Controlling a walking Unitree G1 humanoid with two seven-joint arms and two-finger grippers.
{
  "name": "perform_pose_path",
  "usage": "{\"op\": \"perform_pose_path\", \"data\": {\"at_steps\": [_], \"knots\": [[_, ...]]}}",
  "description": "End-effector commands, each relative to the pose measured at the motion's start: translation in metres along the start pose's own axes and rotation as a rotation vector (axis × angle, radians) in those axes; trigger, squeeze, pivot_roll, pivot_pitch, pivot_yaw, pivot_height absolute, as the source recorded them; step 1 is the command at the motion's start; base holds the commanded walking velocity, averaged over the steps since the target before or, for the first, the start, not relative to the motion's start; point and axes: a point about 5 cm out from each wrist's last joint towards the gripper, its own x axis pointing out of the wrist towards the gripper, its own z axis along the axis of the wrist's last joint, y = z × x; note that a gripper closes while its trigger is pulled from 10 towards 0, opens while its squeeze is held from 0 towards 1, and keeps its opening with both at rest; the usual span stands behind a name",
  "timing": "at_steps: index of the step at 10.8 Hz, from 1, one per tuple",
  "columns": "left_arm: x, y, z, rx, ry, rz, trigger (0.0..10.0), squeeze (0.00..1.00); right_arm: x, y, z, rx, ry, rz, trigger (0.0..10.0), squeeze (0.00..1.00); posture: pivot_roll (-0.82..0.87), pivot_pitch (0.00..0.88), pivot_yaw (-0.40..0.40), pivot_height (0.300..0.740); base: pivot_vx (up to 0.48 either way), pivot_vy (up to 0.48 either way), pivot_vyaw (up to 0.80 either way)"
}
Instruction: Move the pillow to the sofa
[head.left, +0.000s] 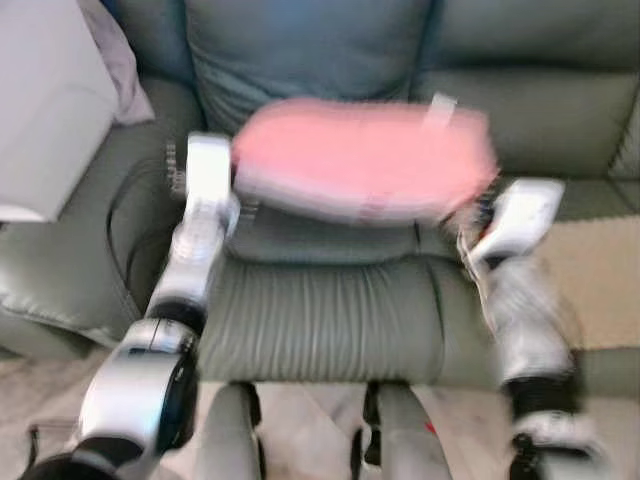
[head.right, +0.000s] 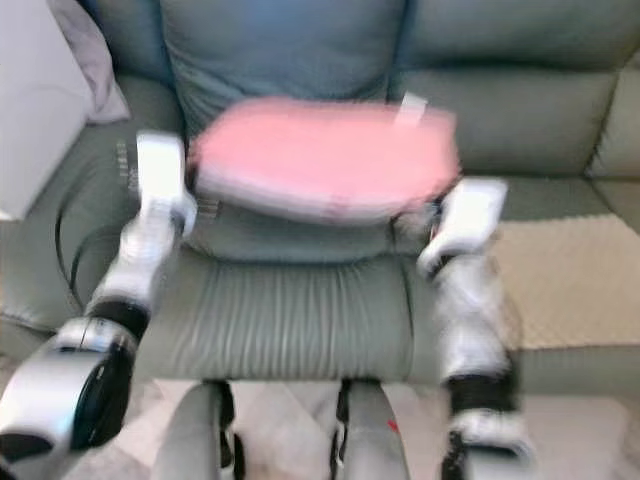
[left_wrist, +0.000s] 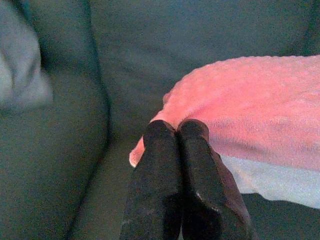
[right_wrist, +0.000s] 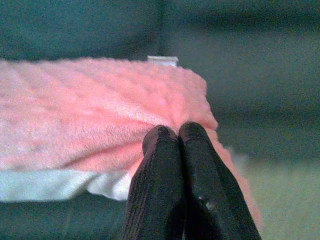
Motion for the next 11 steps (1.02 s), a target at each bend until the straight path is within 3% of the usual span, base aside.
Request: {"op": "perform_pose_path", "data": {"at_steps": [1, 2, 3, 5, 7, 9, 11], "knots": [[-0.018, 0.012, -0.041, 0.046, 0.144, 0.045, 10.0, 0.0, -0.012, 0.006, -0.036, 0.068, 0.174, -0.011, 10.0, 0.0, -0.05, 0.246, -0.022, 0.632, 0.0, 0.0, 0.0], [-0.032, 0.019, -0.067, 0.076, 0.254, 0.09, 10.0, 0.0, -0.019, 0.015, -0.057, 0.112, 0.275, -0.028, 10.0, 0.0, -0.06, 0.262, -0.029, 0.632, 0.0, 0.0, 0.0], [-0.041, 0.026, -0.082, 0.062, 0.333, 0.142, 10.0, 0.0, -0.022, 0.025, -0.062, 0.139, 0.308, -0.011, 10.0, 0.0, -0.08, 0.259, -0.037, 0.632, 0.0, 0.0, 0.0], [-0.035, 0.032, -0.072, 0.057, 0.309, 0.188, 10.0, 0.0, -0.019, 0.026, -0.058, 0.115, 0.304, 0.022, 10.0, 0.0, -0.08, 0.253, -0.044, 0.632, 0.0, 0.0, 0.0], [-0.029, 0.058, -0.058, 0.105, 0.273, 0.323, 10.0, 0.0, -0.01, 0.018, -0.051, 0.111, 0.283, 0.028, 10.0, 0.0, -0.07, 0.251, -0.058, 0.632, 0.0, 0.0, 0.0], [-0.035, 0.084, -0.056, 0.104, 0.266, 0.434, 10.0, 0.0, -0.008, 0.024, -0.044, 0.119, 0.26, 0.075, 10.0, 0.0, -0.05, 0.245, -0.065, 0.632, 0.0, 0.0, 0.0], [-0.043, 0.097, -0.06, 0.093, 0.268, 0.478, 10.0, 0.0, -0.017, 0.033, -0.049, 0.1, 0.271, 0.127, 10.0, 0.0, -0.05, 0.24, -0.07, 0.632, 0.0, 0.0, 0.0]]}}
